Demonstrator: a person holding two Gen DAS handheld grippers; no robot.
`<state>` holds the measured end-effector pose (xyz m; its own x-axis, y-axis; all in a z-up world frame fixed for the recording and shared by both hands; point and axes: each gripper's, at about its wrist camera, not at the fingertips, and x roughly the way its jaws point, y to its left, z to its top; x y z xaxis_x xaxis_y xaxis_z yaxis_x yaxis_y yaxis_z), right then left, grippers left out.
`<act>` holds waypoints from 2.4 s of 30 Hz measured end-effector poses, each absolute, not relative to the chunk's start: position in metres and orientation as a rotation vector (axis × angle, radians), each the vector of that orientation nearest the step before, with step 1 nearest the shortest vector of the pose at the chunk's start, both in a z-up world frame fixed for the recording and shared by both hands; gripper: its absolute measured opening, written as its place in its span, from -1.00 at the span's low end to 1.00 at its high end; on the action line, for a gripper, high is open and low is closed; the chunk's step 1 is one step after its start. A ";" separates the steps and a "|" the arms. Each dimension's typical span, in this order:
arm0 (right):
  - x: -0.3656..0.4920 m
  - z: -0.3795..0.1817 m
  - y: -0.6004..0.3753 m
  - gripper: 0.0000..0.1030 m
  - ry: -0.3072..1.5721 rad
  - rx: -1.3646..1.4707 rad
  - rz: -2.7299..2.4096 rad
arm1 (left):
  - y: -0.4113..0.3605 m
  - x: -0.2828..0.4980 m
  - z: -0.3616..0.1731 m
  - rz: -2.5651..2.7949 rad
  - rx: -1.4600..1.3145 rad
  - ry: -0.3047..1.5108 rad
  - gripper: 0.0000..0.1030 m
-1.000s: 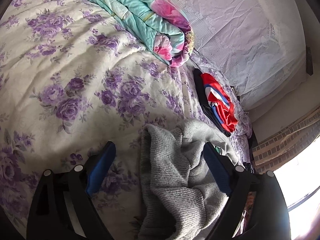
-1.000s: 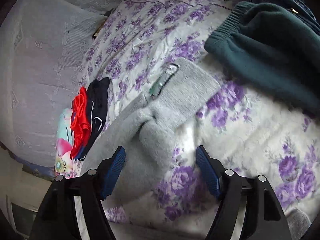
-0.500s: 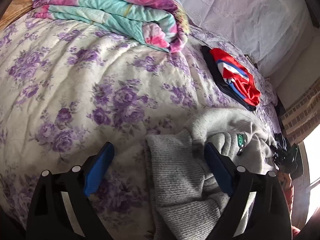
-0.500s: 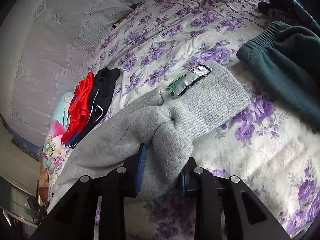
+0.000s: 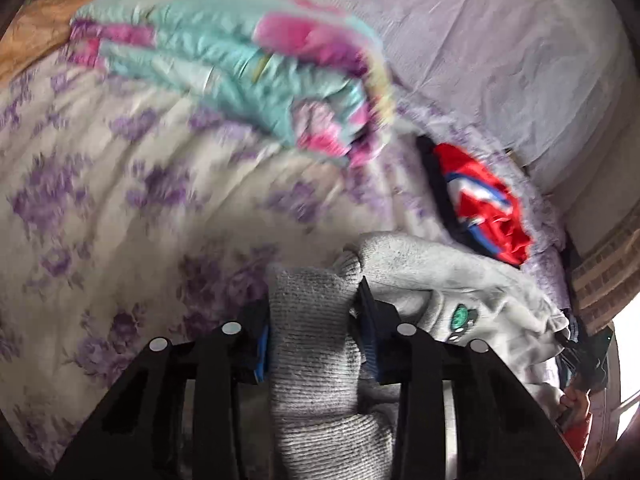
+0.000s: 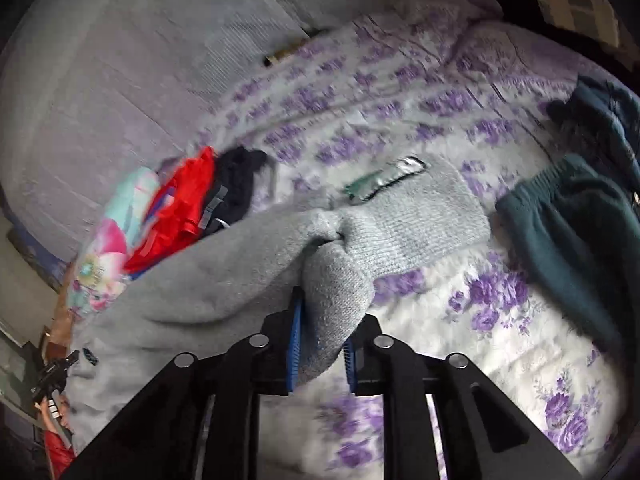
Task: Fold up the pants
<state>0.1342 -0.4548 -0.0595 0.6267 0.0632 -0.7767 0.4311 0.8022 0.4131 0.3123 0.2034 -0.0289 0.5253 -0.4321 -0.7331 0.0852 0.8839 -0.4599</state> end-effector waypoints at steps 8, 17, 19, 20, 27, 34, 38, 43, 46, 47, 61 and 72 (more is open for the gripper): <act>0.079 -0.012 -0.444 -0.23 0.632 0.577 -0.370 | 0.263 0.245 0.007 -0.314 -0.622 0.781 0.33; 0.177 0.010 -0.254 0.29 0.785 0.195 0.083 | 0.125 0.182 0.001 -0.420 -0.180 0.918 0.62; 0.201 -0.030 -0.228 0.41 0.947 0.114 0.090 | 0.104 0.178 -0.019 -0.316 -0.019 0.894 0.65; 0.206 -0.052 -0.221 0.43 1.019 0.104 0.087 | 0.093 0.172 -0.026 -0.274 0.066 0.862 0.66; 0.149 -0.012 -0.244 0.57 0.781 0.194 0.104 | 0.115 0.138 -0.003 -0.257 -0.060 0.757 0.69; 0.159 -0.044 -0.240 0.93 0.948 0.143 0.102 | 0.146 0.122 -0.021 -0.226 -0.136 0.811 0.89; 0.150 -0.043 -0.254 0.93 0.896 0.252 0.145 | 0.144 0.119 0.004 -0.250 -0.119 0.754 0.89; 0.147 -0.046 -0.279 0.93 0.842 0.456 0.208 | 0.175 0.160 0.041 -0.185 -0.144 0.688 0.90; 0.148 -0.047 -0.279 0.93 0.842 0.470 0.219 | 0.195 0.202 0.041 -0.162 -0.221 0.721 0.90; 0.149 -0.048 -0.278 0.93 0.842 0.474 0.222 | 0.203 0.219 0.035 -0.145 -0.248 0.739 0.90; 0.149 -0.053 -0.298 0.93 0.772 0.643 0.297 | 0.205 0.288 -0.026 -0.453 -0.389 0.884 -0.11; 0.199 0.043 -0.273 0.48 0.611 0.059 0.370 | 0.199 0.285 -0.015 -0.452 -0.328 0.829 -0.15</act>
